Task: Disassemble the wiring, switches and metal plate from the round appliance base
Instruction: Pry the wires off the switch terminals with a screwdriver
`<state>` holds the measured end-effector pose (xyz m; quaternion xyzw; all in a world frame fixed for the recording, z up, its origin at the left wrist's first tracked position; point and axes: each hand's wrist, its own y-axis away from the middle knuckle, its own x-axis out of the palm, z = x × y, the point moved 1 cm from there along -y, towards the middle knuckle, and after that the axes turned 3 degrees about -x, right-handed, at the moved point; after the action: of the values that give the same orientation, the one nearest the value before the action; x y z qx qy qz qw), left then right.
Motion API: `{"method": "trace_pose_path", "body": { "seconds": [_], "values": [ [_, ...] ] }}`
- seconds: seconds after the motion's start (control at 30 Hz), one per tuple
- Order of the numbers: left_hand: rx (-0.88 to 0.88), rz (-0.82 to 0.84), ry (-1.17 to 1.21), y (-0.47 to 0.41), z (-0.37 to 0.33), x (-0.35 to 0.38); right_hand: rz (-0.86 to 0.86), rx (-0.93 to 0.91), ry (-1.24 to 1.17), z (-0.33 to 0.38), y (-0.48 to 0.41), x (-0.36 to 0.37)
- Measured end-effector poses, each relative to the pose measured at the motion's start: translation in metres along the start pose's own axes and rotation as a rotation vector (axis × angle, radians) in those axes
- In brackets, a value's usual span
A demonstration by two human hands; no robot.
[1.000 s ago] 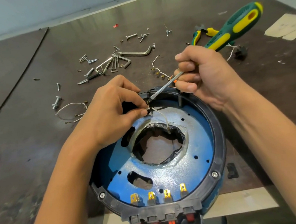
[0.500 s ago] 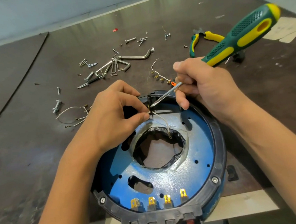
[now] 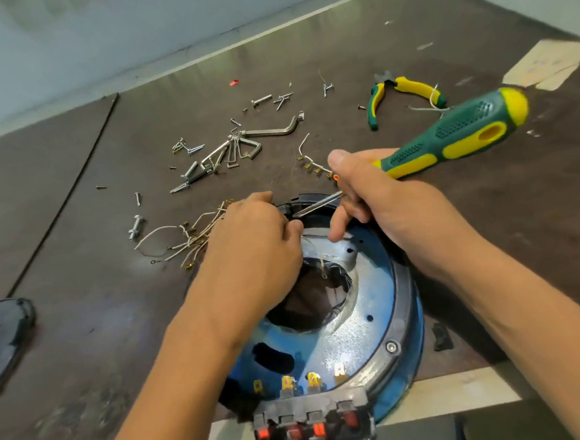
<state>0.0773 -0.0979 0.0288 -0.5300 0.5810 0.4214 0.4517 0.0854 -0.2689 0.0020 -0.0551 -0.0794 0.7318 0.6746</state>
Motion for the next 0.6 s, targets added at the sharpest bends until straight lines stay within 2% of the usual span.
{"method": "trace_pose_path", "body": {
  "seconds": [0.13, 0.3, 0.43, 0.6],
  "values": [
    [-0.026, -0.16, 0.049, 0.01, -0.007, 0.01, 0.01, -0.014, 0.047, 0.004, 0.011, 0.003],
    [-0.054, -0.28, 0.072, 0.003, -0.007, 0.015, 0.002, -0.021, 0.062, 0.004, 0.008, 0.005],
    [-0.11, -0.31, 0.115, 0.002, -0.006, 0.016, -0.055, -0.018, 0.017, 0.001, 0.009, 0.005],
    [-0.159, -0.31, 0.187, -0.002, -0.005, 0.018, -0.046, -0.041, 0.017, -0.001, 0.009, 0.006]
  ]
}}
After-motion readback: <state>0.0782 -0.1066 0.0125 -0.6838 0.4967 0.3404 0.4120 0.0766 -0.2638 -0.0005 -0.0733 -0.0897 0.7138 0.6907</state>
